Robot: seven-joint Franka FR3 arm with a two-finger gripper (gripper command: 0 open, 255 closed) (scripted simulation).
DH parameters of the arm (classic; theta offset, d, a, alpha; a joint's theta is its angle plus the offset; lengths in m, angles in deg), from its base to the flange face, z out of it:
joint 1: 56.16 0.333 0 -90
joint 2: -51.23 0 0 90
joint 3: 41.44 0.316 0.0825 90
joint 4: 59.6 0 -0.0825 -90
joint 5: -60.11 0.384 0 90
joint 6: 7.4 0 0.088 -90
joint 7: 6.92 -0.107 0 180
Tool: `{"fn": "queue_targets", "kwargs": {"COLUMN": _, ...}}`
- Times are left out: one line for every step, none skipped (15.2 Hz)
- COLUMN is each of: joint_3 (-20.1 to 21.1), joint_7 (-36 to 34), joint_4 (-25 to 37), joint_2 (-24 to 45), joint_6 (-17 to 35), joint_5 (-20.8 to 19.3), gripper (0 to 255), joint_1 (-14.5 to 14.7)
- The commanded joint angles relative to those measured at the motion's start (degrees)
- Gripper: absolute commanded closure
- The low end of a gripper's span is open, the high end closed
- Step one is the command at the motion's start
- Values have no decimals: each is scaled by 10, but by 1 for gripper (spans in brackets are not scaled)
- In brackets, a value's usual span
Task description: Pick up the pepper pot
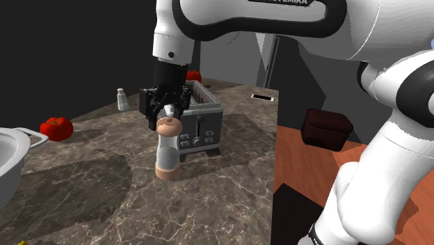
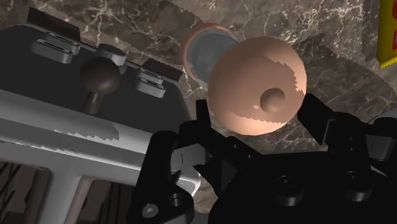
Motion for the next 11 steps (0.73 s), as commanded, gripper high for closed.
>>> {"fn": "queue_targets", "kwargs": {"joint_3": 1, "joint_7": -4, "joint_4": 20, "joint_2": 4, "joint_6": -16, "joint_5": -2, "gripper": 255, "joint_1": 0}}
{"fn": "queue_targets", "kwargs": {"joint_3": 1, "joint_7": -5, "joint_4": 30, "joint_2": 6, "joint_6": -24, "joint_5": -2, "gripper": 255, "joint_1": 0}}
{"fn": "queue_targets", "kwargs": {"joint_3": 1, "joint_7": -7, "joint_4": 41, "joint_2": 8, "joint_6": -32, "joint_5": -3, "gripper": 255, "joint_1": 0}}
{"fn": "queue_targets", "kwargs": {"joint_3": 1, "joint_7": -8, "joint_4": 51, "joint_2": 11, "joint_6": -40, "joint_5": -4, "gripper": 255, "joint_1": 1}}
{"fn": "queue_targets", "kwargs": {"joint_3": 1, "joint_7": -10, "joint_4": 62, "joint_2": 14, "joint_6": -48, "joint_5": -5, "gripper": 255, "joint_1": 1}}
{"fn": "queue_targets", "kwargs": {"joint_3": 2, "joint_7": -12, "joint_4": 74, "joint_2": 17, "joint_6": -57, "joint_5": -6, "gripper": 255, "joint_1": 1}}
{"fn": "queue_targets", "kwargs": {"joint_3": 2, "joint_7": -13, "joint_4": 85, "joint_2": 20, "joint_6": -65, "joint_5": -7, "gripper": 255, "joint_1": 1}}
{"fn": "queue_targets", "kwargs": {"joint_3": 2, "joint_7": -15, "joint_4": 97, "joint_2": 24, "joint_6": -73, "joint_5": -9, "gripper": 255, "joint_1": 1}}
{"fn": "queue_targets", "kwargs": {"joint_3": 3, "joint_7": -17, "joint_4": 110, "joint_2": 27, "joint_6": -82, "joint_5": -10, "gripper": 255, "joint_1": 2}}
{"fn": "queue_targets", "kwargs": {"joint_3": 3, "joint_7": -19, "joint_4": 122, "joint_2": 31, "joint_6": -91, "joint_5": -11, "gripper": 255, "joint_1": 2}}
{"fn": "queue_targets", "kwargs": {"joint_3": 4, "joint_7": -21, "joint_4": 135, "joint_2": 35, "joint_6": -99, "joint_5": -12, "gripper": 255, "joint_1": 2}}
